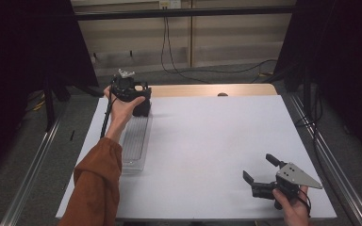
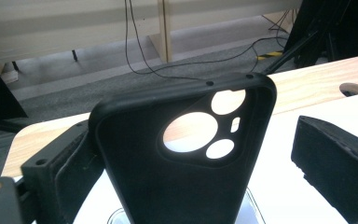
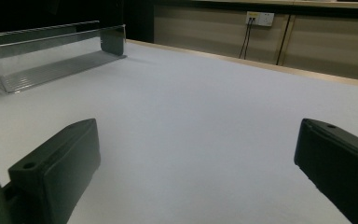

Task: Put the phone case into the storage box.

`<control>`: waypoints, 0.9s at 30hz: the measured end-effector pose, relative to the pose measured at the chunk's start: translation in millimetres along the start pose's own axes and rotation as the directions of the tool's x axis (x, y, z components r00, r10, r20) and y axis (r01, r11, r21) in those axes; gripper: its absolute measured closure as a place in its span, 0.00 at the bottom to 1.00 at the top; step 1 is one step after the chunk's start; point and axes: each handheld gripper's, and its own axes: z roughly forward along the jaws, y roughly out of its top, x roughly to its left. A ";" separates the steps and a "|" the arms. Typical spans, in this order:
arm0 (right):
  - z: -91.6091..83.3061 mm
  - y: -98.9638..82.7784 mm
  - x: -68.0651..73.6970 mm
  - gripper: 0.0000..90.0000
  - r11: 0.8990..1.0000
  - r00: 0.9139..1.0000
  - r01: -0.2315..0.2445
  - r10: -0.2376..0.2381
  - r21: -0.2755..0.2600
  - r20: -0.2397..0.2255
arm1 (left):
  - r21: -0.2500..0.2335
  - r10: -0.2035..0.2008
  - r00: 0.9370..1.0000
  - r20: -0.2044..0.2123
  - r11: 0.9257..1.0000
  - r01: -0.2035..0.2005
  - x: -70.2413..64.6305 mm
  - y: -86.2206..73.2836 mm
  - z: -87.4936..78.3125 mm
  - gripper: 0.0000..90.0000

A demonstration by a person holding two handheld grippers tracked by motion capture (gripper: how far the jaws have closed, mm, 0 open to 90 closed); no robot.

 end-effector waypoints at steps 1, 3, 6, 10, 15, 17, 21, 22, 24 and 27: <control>0.0 0.0 0.0 0.00 1.000 1.000 0.000 0.000 0.000 0.000 | 0.000 0.001 1.000 0.004 1.000 -0.001 1.3 -0.1 -0.3 0.04; -0.1 0.1 0.2 0.00 1.000 1.000 -0.001 0.001 -0.001 -0.001 | -0.007 -0.002 1.000 0.024 1.000 0.002 1.8 -0.3 0.7 0.04; 0.0 0.1 0.2 0.00 1.000 1.000 -0.002 0.002 -0.001 -0.001 | -0.018 0.016 1.000 0.007 1.000 -0.016 2.7 -0.1 0.2 0.03; -0.1 -0.1 0.1 0.00 1.000 1.000 -0.001 0.001 0.000 -0.002 | -0.033 0.005 1.000 0.022 0.999 -0.004 4.1 0.4 -0.7 0.03; 0.2 -0.3 0.0 0.00 1.000 1.000 -0.001 0.001 0.001 0.000 | -0.074 0.005 1.000 0.024 0.997 -0.003 5.0 -0.7 -3.0 0.03; 0.1 -0.4 0.2 0.00 1.000 1.000 -0.002 0.002 0.002 0.001 | -0.082 0.018 1.000 0.021 0.997 -0.017 5.5 -0.9 -3.3 0.02; 0.5 -0.4 0.3 0.00 1.000 1.000 0.000 0.000 0.003 0.000 | -0.105 0.013 1.000 0.024 0.994 -0.010 7.3 0.9 -5.4 0.02; 0.7 -0.5 0.2 0.00 1.000 1.000 -0.001 0.001 0.003 0.000 | -0.114 0.017 1.000 0.022 0.993 -0.015 8.2 1.5 -6.3 0.02; 0.7 -0.7 0.1 0.00 1.000 1.000 -0.002 0.002 0.004 -0.001 | -0.124 0.014 1.000 0.020 0.992 -0.012 9.5 2.4 -8.0 0.03; 0.4 -0.8 -0.1 0.00 1.000 1.000 -0.006 0.006 0.007 0.001 | -0.134 0.004 1.000 0.026 0.991 -0.001 11.5 3.5 -10.7 0.03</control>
